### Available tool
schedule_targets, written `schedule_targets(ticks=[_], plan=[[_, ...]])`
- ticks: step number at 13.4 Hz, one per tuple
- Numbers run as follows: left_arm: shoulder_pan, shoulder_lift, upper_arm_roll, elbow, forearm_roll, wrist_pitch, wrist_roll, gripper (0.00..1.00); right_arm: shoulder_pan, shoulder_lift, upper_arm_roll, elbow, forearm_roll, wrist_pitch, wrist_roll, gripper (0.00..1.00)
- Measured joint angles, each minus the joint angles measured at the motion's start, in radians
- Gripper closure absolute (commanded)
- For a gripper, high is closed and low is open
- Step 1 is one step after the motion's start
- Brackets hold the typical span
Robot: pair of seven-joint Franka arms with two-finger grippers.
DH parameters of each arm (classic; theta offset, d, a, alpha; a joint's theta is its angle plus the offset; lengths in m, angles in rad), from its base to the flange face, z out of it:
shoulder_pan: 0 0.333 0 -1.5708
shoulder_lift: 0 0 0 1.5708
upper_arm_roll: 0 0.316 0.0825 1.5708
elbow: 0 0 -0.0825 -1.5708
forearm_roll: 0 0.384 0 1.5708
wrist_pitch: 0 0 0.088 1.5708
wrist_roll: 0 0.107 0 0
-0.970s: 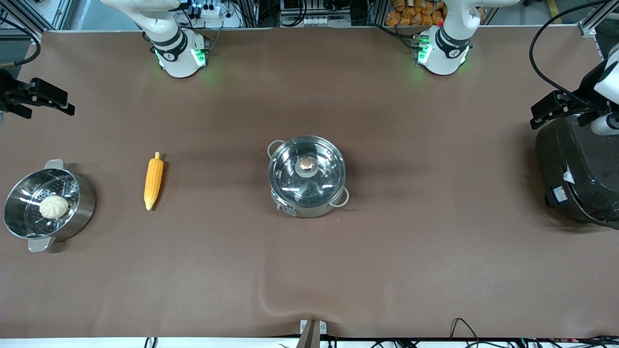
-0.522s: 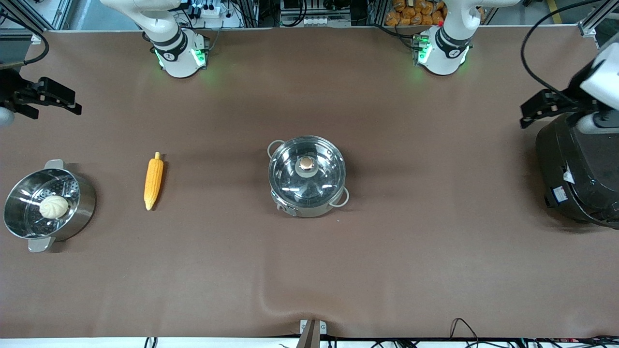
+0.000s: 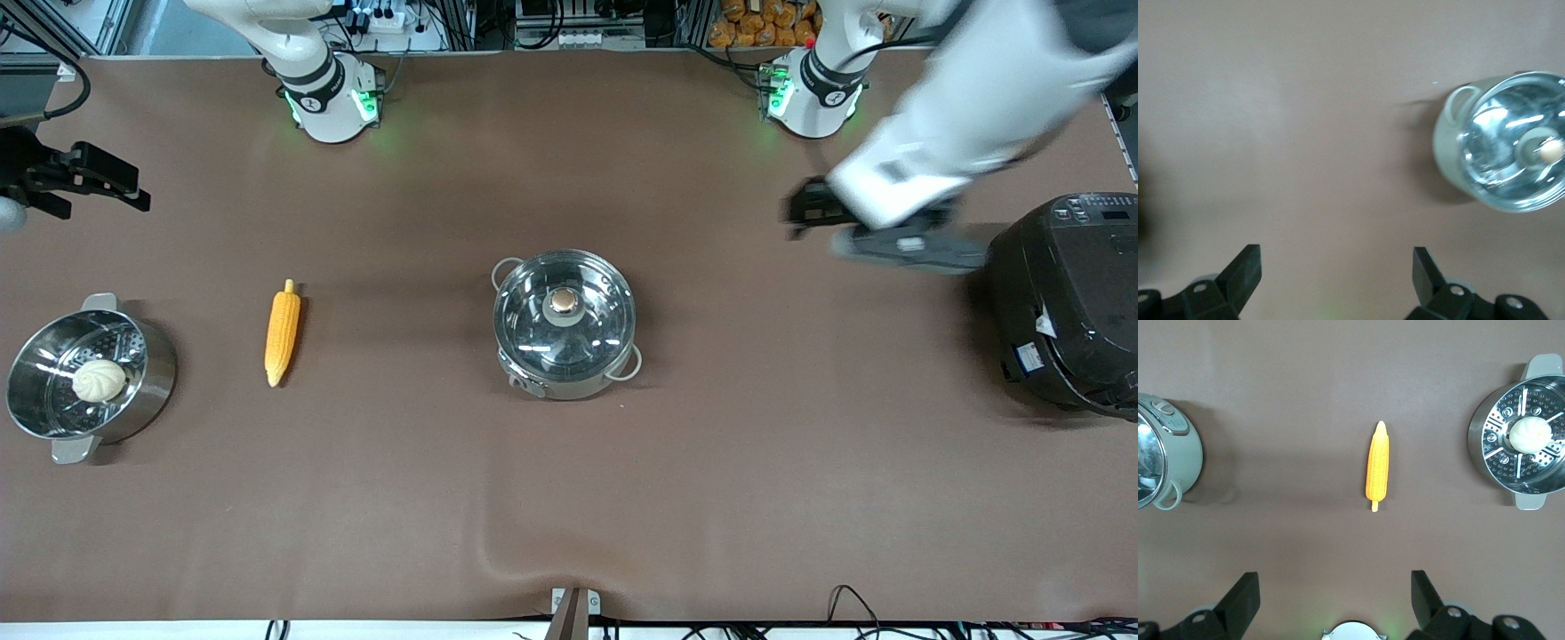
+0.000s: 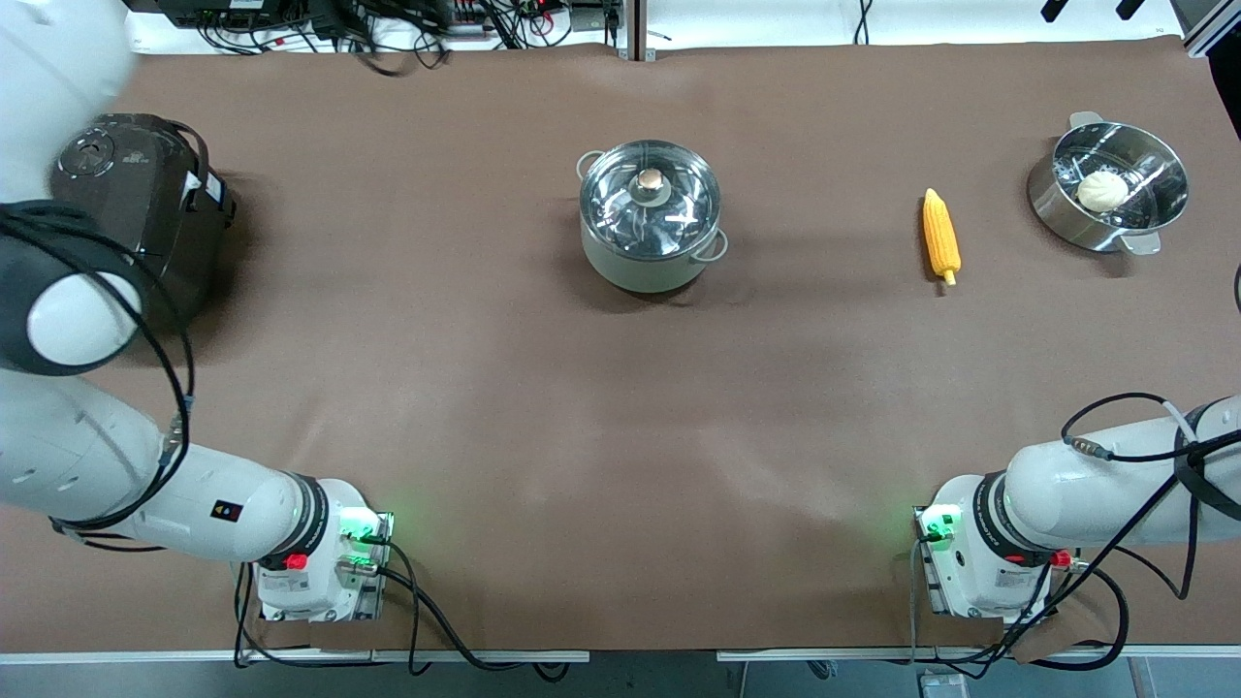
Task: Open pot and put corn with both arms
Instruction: 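Grasp the lid knob with the left gripper while the right gripper reaches the corn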
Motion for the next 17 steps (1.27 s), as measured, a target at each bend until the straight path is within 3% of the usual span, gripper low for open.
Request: schedule_targets(ticks=[3, 8, 12, 15, 17], plan=[[-0.153, 0.102, -0.005, 0.041, 0.0, 0.091, -0.293, 0.0, 0.0, 0.0, -0.001, 0.0, 0.0, 0.0, 0.0, 0.0], [-0.277, 0.262, -0.002, 0.103, 0.0, 0.266, -0.646, 0.0, 0.0, 0.004, -0.005, -0.039, 0.0, 0.039, 0.0, 0.0], [-0.351, 0.353, 0.005, 0.138, 0.0, 0.333, -0.851, 0.06, 0.0, 0.021, -0.005, -0.218, -0.001, 0.284, 0.0, 0.0], [-0.404, 0.388, 0.041, 0.152, 0.0, 0.335, -0.868, 0.08, 0.0, 0.036, -0.006, -0.396, -0.002, 0.532, 0.0, 0.0], [-0.424, 0.401, 0.064, 0.156, 0.0, 0.338, -0.868, 0.1, 0.0, 0.056, -0.006, -0.483, -0.002, 0.605, -0.002, 0.0]])
